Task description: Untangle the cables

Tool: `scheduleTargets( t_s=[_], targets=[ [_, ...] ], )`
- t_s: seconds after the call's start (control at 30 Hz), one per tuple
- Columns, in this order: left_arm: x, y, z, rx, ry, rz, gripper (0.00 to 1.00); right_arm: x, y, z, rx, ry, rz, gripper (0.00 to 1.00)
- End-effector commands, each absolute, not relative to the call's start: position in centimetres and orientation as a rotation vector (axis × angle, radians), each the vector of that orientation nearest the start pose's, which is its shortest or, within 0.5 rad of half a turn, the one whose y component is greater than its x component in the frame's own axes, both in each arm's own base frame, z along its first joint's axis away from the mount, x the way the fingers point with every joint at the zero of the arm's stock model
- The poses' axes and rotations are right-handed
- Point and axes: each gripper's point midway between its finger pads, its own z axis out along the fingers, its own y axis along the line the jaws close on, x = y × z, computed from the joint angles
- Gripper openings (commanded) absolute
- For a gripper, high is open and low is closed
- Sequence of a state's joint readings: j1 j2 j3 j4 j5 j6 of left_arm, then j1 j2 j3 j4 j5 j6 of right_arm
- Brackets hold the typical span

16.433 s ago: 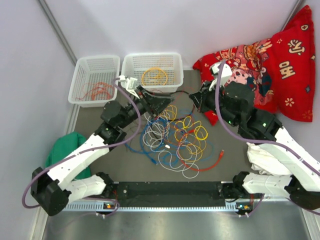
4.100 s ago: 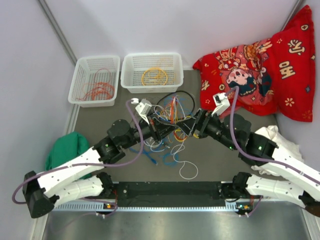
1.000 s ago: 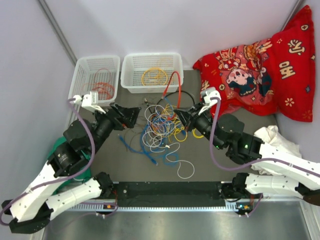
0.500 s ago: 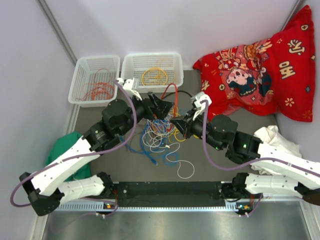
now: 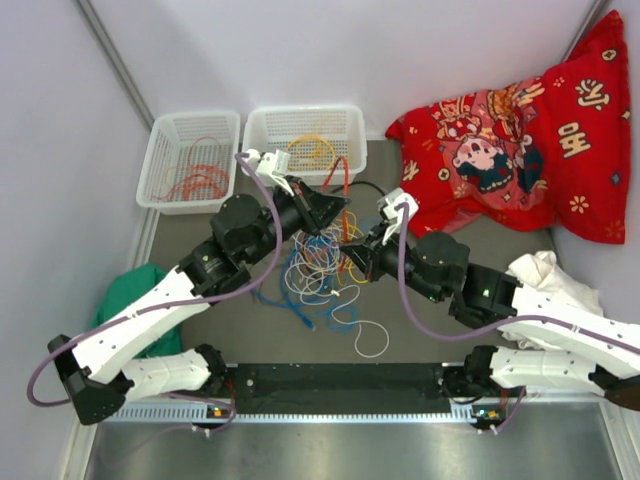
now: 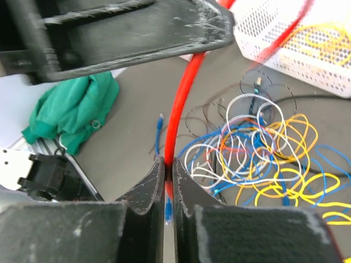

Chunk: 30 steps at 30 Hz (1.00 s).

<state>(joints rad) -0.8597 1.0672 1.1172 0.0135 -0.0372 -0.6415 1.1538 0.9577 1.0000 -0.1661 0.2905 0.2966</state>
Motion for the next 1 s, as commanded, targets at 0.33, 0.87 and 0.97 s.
scheduleTargets(
  t_s=[0.33, 0.87, 0.97],
  targets=[
    [26.0, -27.9, 51.7, 0.176, 1.427, -1.145, 0.00, 21.0, 25.3, 33.6, -0.185, 1.566, 0.729, 0.79],
    [21.2, -29.1, 54.3, 0.294, 1.443, -1.388, 0.00, 28.6, 26.3, 39.6, -0.079, 1.366, 0.801, 0.75],
    [20.4, -29.0, 53.9, 0.324, 1.452, -1.406, 0.00, 29.4, 27.9, 40.9, -0.111, 1.348, 0.840, 0.75]
  ],
)
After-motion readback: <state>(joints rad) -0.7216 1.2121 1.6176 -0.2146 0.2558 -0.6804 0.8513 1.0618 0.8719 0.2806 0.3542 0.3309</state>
